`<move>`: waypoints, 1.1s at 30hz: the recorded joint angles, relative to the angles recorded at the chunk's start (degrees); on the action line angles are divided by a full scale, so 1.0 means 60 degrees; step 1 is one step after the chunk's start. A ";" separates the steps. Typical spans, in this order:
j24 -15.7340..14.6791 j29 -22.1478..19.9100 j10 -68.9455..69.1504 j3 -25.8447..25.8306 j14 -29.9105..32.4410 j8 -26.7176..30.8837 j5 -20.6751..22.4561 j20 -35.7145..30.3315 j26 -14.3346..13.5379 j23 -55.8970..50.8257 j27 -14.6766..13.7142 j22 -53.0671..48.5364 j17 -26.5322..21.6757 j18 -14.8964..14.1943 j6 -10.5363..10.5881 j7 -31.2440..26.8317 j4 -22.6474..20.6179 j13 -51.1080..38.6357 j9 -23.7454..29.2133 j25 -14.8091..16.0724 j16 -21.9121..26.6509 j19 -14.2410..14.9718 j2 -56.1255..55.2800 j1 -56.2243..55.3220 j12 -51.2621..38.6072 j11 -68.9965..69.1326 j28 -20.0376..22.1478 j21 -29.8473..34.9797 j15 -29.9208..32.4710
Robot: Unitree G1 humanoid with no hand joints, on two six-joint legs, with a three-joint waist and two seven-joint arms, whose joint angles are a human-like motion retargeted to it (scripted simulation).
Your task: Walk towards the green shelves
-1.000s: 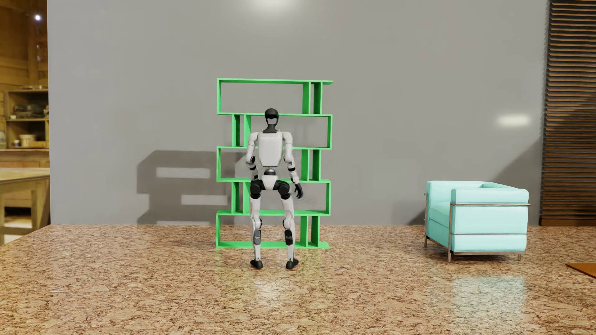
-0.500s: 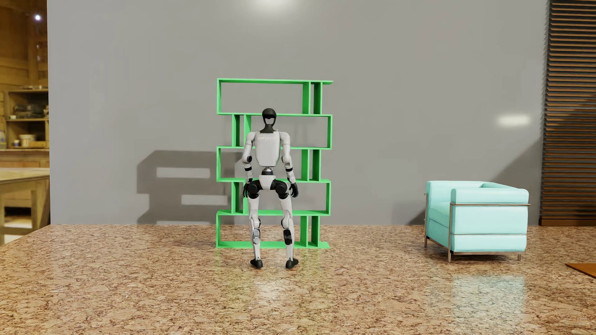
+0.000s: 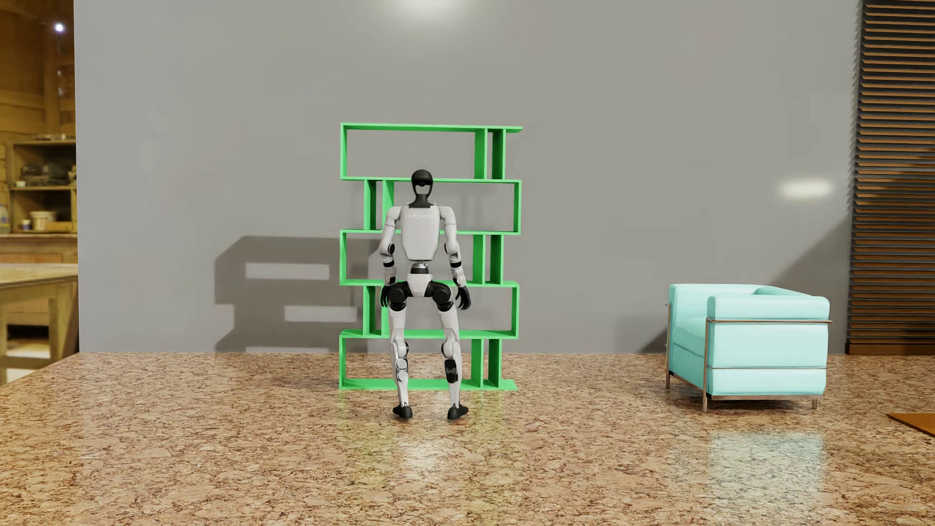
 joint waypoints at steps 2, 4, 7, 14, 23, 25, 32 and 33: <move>-0.0106 -0.0115 0.0002 0.0008 -0.0002 0.0037 0.0037 -0.0105 0.0250 -0.0009 0.0041 0.0514 0.0076 -0.0023 0.0002 0.0030 0.0035 -0.0048 0.0023 0.0066 0.0034 0.0004 -0.0019 -0.0014 0.0241 -0.0014 -0.0261 0.0025 -0.0019; -0.0117 -0.0120 -0.0028 0.0006 0.0019 0.0047 0.0072 -0.0390 0.0472 -0.0066 -0.0014 0.1048 -0.0015 -0.0045 0.0004 0.0061 0.0064 -0.0009 0.0033 0.0067 0.0097 -0.0008 -0.0031 -0.0012 0.0357 -0.0046 -0.0682 0.0115 0.0000; -0.0214 0.0009 -0.0061 0.0005 0.0045 0.0046 0.0117 -0.0652 0.0535 -0.0116 -0.0095 0.1456 -0.0158 -0.0076 0.0004 0.0070 0.0096 -0.0015 0.0042 0.0044 0.0160 -0.0027 -0.0020 -0.0017 0.0453 -0.0113 -0.0948 0.0423 0.0002; -0.0120 0.0018 -0.0100 -0.0049 0.0100 -0.0039 0.0194 -0.1141 0.0518 0.0856 0.0602 0.1160 0.0231 -0.0144 0.0000 0.0039 0.0177 -0.1278 -0.0007 0.0113 0.0025 -0.0145 0.0156 0.0160 -0.0437 -0.0077 -0.0687 0.0571 -0.0004; 0.0001 -0.0181 -0.0281 -0.0174 0.0207 -0.0242 0.0178 -0.0905 -0.0220 -0.0462 -0.0358 -0.0625 0.0653 -0.0177 -0.0052 -0.0053 0.0127 -0.1546 -0.0031 0.0352 -0.0512 -0.0268 0.0411 0.0378 -0.1385 -0.0169 -0.0136 0.0830 -0.0011; 0.0041 -0.0180 -0.0332 -0.0199 0.0263 -0.0282 0.0174 -0.0903 -0.0126 -0.0408 -0.0150 -0.0664 0.0718 -0.0179 -0.0069 -0.0084 0.0103 -0.1504 -0.0045 0.0354 -0.0559 -0.0283 0.0493 0.0420 -0.1301 -0.0249 -0.0210 0.0732 0.0034; -0.0088 -0.0377 -0.0350 -0.0239 0.0302 -0.0424 0.0107 -0.1132 0.0590 0.0665 0.0621 0.0826 0.0698 -0.0147 -0.0111 -0.0197 0.0035 -0.1368 -0.0063 0.0154 -0.0458 -0.0291 0.0621 0.0456 -0.0806 -0.0304 -0.0738 0.0003 0.0054; -0.0114 -0.0384 -0.0362 -0.0243 0.0308 -0.0421 0.0101 -0.1170 0.0651 0.0770 0.0662 0.1051 0.0695 -0.0144 -0.0114 -0.0196 0.0024 -0.1312 -0.0068 0.0164 -0.0401 -0.0290 0.0636 0.0472 -0.0683 -0.0314 -0.0802 -0.0124 0.0054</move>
